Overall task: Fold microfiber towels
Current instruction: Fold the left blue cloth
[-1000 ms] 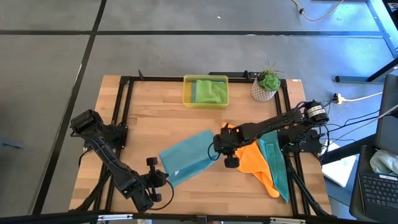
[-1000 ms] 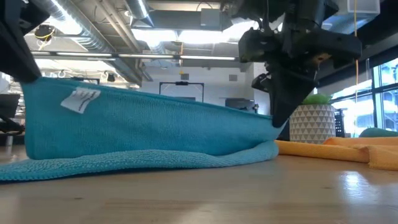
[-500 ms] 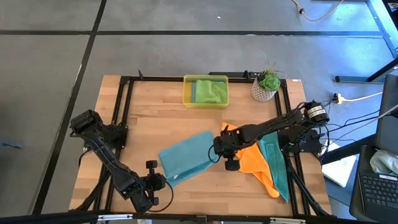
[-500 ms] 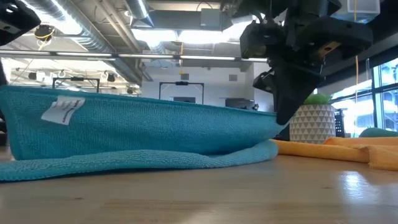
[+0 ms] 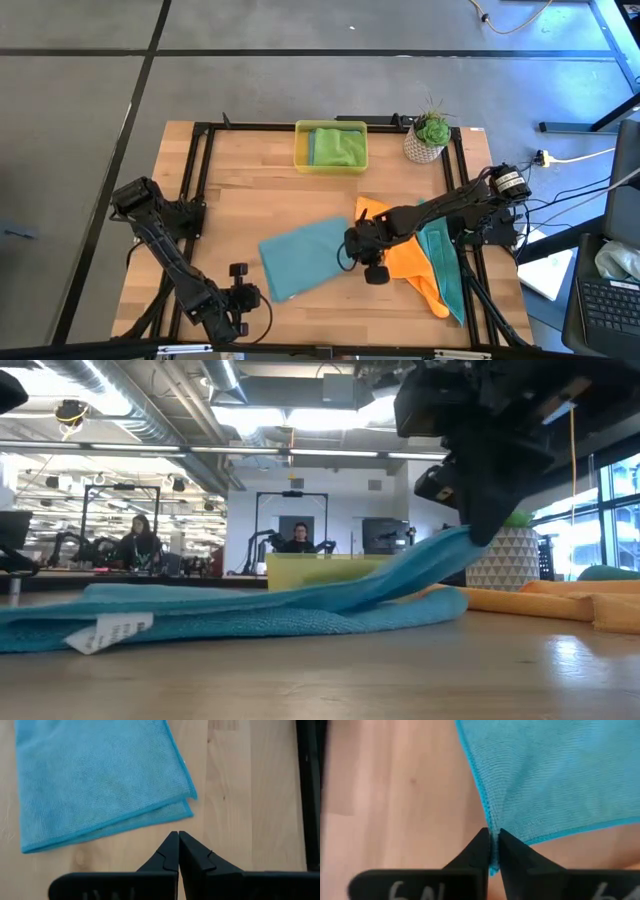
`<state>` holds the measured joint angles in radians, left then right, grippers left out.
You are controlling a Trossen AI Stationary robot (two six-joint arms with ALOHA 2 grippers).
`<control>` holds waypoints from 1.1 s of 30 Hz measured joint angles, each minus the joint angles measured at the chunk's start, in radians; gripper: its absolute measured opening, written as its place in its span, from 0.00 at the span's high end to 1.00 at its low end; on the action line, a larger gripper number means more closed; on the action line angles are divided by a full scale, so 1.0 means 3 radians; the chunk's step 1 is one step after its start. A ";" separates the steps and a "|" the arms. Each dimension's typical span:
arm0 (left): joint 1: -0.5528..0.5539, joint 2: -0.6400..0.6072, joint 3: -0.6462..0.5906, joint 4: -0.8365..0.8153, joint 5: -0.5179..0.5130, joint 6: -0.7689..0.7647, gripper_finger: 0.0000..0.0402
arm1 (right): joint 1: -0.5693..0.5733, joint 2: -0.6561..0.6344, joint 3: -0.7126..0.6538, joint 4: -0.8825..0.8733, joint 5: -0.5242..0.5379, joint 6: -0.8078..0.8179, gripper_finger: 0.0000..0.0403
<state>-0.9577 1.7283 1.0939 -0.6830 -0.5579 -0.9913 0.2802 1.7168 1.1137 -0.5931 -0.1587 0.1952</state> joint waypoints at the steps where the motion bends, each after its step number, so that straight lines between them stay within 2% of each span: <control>1: 0.0000 0.0000 0.0000 -0.0001 0.0000 0.0000 1.00 | 0.0000 0.0000 0.0000 -0.0005 -0.0069 0.0041 0.89; 5: 0.0000 0.0001 -0.0001 0.0045 -0.0046 0.0078 1.00 | 0.0000 0.0000 0.0000 -0.0046 -0.0147 0.0123 0.81; 9: 0.0038 0.0001 -0.0003 0.0382 -0.0180 0.0428 0.99 | 0.0000 0.0000 0.0000 -0.0076 -0.0148 0.0123 0.75; 14: 0.0188 0.0024 -0.0001 0.0904 -0.0156 0.1000 0.89 | 0.0000 0.0000 0.0000 -0.0232 -0.0140 0.0210 0.71; 18: 0.0356 0.0227 -0.0001 0.1120 0.0139 0.1395 0.76 | 0.0000 0.0000 0.0000 -0.0278 0.0097 0.0294 0.70; 23: 0.0497 0.0470 -0.0003 0.1075 0.0351 0.1489 0.64 | 0.0035 0.0000 0.0000 -0.0242 0.0299 0.0306 0.70; 27: 0.0530 0.0486 -0.0003 0.1057 0.0335 0.1509 0.61 | 0.0087 0.0000 0.0000 -0.0231 0.0574 0.0300 0.70; 33: 0.0620 0.0486 -0.0003 0.0906 0.0335 0.1418 0.63 | 0.0165 0.0000 0.0000 -0.0231 0.0908 0.0297 0.70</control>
<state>-0.7717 1.8740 1.0931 -0.4113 -0.4573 -0.5658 0.3297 1.7168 1.1137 -0.6624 0.1138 0.2844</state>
